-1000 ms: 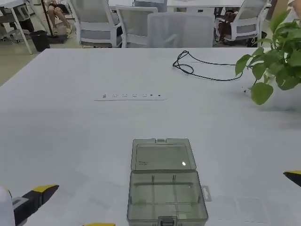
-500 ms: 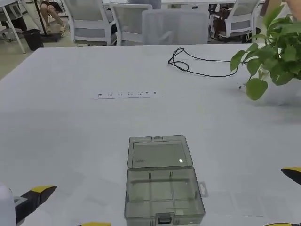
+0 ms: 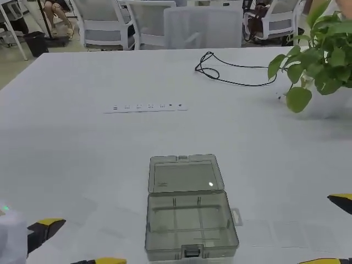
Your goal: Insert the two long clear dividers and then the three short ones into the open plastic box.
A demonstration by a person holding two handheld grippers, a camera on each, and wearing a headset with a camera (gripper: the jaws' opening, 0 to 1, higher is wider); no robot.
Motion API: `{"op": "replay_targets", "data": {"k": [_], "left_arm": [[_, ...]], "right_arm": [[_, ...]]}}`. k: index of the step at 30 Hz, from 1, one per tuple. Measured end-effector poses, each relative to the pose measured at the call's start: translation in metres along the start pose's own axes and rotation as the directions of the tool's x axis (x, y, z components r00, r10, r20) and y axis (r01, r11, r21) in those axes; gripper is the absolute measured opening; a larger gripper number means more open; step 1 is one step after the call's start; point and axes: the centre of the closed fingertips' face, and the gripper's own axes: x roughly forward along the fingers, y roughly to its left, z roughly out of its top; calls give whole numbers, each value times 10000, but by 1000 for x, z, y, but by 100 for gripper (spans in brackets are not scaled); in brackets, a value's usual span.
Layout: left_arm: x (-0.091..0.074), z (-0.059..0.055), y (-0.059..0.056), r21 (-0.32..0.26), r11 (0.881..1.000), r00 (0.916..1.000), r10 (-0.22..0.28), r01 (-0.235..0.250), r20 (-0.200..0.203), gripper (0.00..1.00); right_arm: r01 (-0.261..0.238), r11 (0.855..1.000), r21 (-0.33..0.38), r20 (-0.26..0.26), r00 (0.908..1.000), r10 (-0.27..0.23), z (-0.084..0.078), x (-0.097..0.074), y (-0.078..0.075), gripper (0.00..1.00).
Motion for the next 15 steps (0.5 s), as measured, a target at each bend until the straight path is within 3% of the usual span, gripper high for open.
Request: {"op": "replay_targets", "data": {"k": [4, 6, 10, 15], "left_arm": [[5, -2, -1, 57, 9997, 9990, -254, 256, -364, 92], [8, -7, -1, 208, 9991, 9952, -354, 374, -909, 92], [14, -10, -2, 258, 9976, 9904, -607, 644, -1240, 91], [21, -16, 2, 456, 9961, 9772, -643, 750, -2023, 90]], "right_arm": [[-31, 10000, 9, 22, 10000, 31, 0, 1, 0, 100], [-25, 10000, 40, 44, 10000, 25, 0, 1, 0, 100], [-10, 9999, 129, 116, 9999, 8, -1, 0, -1, 100], [33, 9997, 223, 103, 9999, -36, -5, -3, -1, 100]]}}
